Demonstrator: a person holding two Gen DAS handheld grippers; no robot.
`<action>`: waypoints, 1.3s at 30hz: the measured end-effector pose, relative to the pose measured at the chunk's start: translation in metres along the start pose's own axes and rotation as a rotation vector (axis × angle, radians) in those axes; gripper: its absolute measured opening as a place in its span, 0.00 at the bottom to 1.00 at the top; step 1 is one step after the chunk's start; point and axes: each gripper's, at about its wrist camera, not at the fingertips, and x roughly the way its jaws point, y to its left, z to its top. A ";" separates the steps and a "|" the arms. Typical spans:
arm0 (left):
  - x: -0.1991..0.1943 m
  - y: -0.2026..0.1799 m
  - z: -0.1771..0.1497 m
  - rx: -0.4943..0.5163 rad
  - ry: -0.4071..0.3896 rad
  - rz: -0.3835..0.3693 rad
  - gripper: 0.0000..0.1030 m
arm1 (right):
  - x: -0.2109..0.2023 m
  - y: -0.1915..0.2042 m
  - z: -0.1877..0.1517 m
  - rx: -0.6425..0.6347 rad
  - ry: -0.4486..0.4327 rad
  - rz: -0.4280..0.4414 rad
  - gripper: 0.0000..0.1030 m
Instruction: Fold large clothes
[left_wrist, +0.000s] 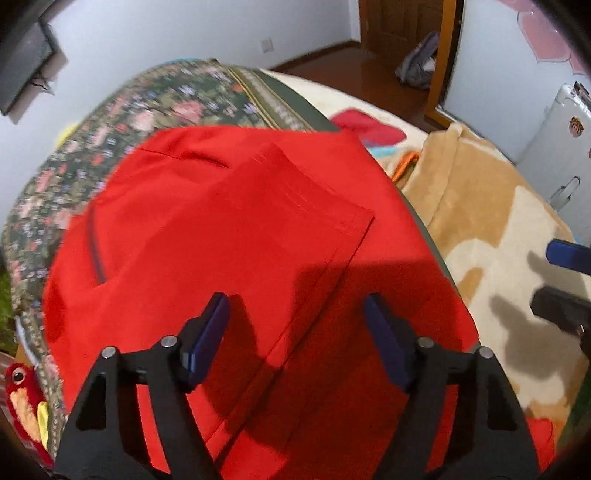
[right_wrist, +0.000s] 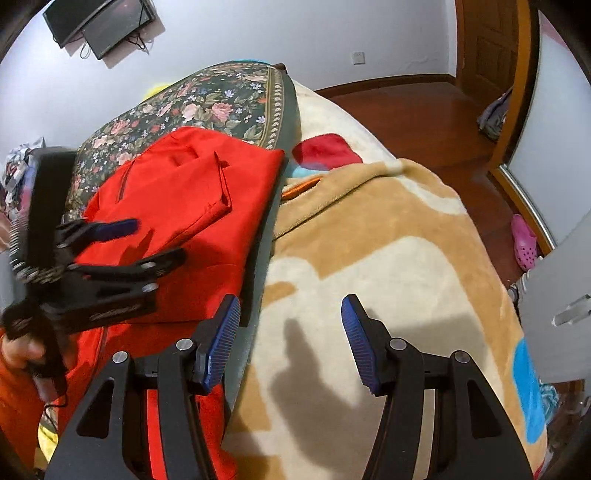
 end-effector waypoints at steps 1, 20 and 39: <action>0.006 -0.001 0.002 0.000 0.003 -0.006 0.72 | 0.002 -0.001 0.000 0.000 0.001 0.005 0.52; -0.101 0.100 0.004 -0.243 -0.281 -0.063 0.02 | -0.014 0.032 0.011 -0.080 -0.026 0.012 0.52; -0.189 0.256 -0.125 -0.457 -0.448 0.157 0.02 | 0.063 0.122 0.034 -0.199 0.196 0.035 0.52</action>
